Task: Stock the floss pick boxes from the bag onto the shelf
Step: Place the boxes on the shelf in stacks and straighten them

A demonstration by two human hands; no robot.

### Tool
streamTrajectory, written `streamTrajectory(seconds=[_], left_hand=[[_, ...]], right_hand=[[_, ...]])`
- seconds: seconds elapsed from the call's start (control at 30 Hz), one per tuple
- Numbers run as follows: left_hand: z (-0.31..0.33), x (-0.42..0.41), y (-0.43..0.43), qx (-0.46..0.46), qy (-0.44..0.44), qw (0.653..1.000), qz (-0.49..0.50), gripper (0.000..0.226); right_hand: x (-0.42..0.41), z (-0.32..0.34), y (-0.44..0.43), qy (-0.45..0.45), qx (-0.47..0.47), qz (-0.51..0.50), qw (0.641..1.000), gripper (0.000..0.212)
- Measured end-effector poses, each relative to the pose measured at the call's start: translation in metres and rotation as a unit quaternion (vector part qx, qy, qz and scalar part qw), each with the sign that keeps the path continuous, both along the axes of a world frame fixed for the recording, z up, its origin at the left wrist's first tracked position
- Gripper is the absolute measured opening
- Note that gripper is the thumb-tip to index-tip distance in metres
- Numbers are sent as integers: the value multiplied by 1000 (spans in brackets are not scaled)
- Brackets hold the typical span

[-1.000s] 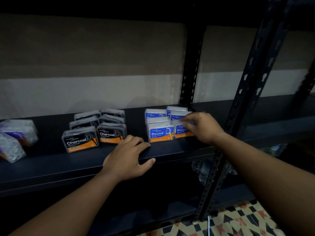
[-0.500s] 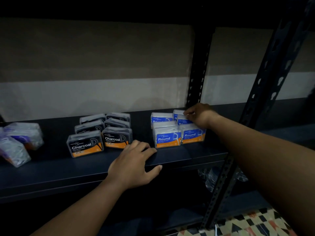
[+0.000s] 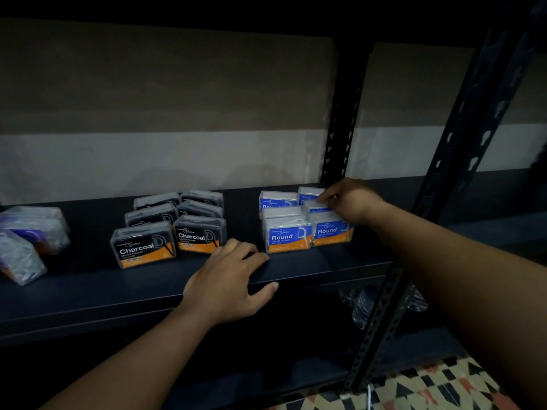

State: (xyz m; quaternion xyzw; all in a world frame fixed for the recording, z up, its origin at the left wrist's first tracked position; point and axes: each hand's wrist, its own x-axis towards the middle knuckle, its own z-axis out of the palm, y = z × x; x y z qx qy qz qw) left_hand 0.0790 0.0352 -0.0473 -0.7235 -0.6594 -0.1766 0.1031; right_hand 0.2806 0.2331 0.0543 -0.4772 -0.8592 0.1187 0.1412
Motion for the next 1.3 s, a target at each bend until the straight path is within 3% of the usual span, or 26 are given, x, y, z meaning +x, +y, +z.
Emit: streamTrajectory(seconds=[1.03,1.3], left_hand=[[1,2,-1,-2,6,1000,7,67],[2,4,-1,2,10,1000,9,67]], right_hand=[[8,4,-12,-45,21,20,999,33],[-16,14,11,-33,44,-13,998,29]])
